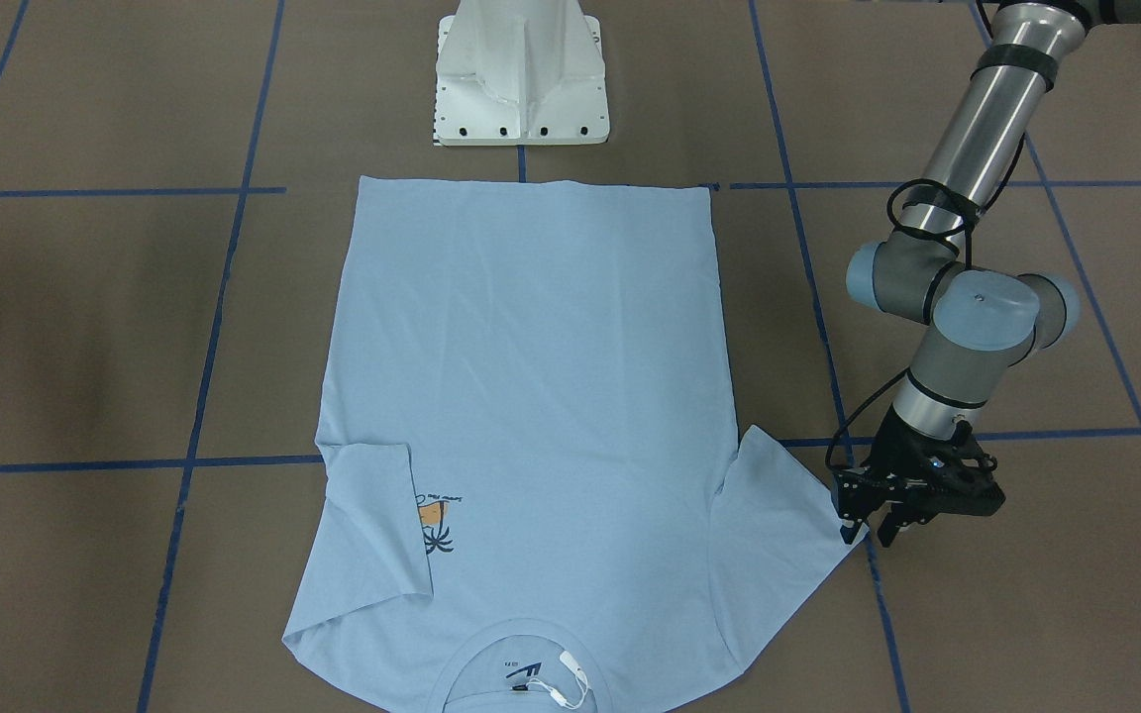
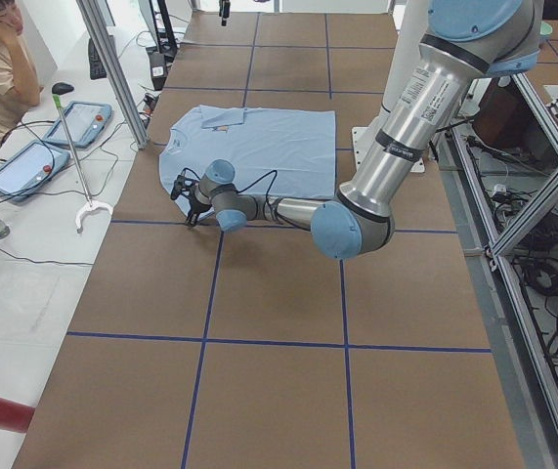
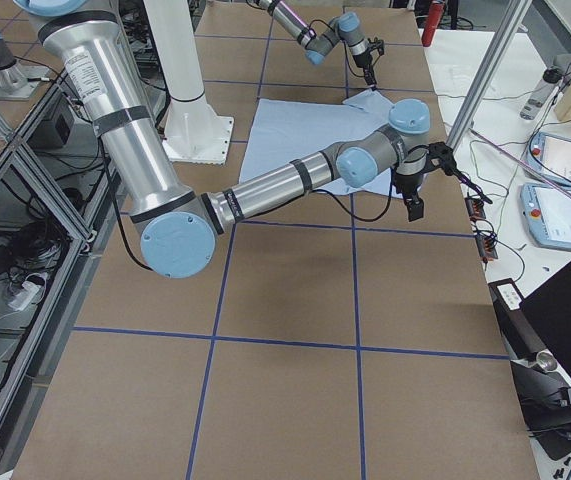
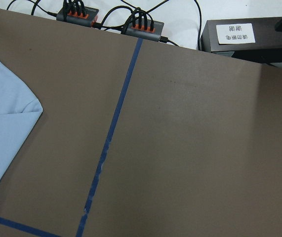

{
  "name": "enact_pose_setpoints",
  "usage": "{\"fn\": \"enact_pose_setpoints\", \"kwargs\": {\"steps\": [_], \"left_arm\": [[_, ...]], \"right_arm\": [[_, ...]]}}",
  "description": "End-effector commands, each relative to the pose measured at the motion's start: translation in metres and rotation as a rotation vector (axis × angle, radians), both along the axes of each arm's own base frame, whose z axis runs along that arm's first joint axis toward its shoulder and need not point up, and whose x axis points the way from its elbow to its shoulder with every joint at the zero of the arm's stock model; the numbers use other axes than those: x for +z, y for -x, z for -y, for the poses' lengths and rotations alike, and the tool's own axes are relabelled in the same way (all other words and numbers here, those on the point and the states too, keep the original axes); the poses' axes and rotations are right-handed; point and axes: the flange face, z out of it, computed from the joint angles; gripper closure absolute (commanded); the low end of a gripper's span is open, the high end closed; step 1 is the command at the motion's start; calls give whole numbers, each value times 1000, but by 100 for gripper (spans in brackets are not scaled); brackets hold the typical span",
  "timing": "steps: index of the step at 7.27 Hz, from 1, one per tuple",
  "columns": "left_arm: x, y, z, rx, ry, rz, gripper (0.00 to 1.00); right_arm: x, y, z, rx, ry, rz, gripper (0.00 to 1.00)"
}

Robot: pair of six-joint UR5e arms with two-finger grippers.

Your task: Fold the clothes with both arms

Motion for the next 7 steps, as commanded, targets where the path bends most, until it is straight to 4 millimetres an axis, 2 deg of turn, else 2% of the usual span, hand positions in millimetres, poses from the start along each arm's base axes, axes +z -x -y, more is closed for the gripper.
{"fn": "enact_pose_setpoints", "kwargs": {"steps": [1, 2, 3, 4, 5, 6, 7], "left_arm": [[0, -3, -2, 4, -1, -1, 58], [0, -4, -2, 6, -1, -1, 66], [0, -5, -3, 8, -2, 0, 85], [0, -6, -4, 10, -3, 1, 100], [-2, -5, -4, 10, -7, -2, 100], [-15, -6, -3, 7, -13, -14, 100], [-38, -6, -4, 8, -23, -25, 100]], "right_arm": [[-1, 0, 0, 2, 1, 1, 0], [0, 0, 0, 2, 2, 1, 0], [0, 0, 0, 4, 3, 0, 0], [0, 0, 0, 4, 3, 0, 0], [0, 0, 0, 5, 3, 1, 0], [-1, 0, 0, 8, 5, 2, 0], [-1, 0, 0, 8, 6, 2, 0]]}}
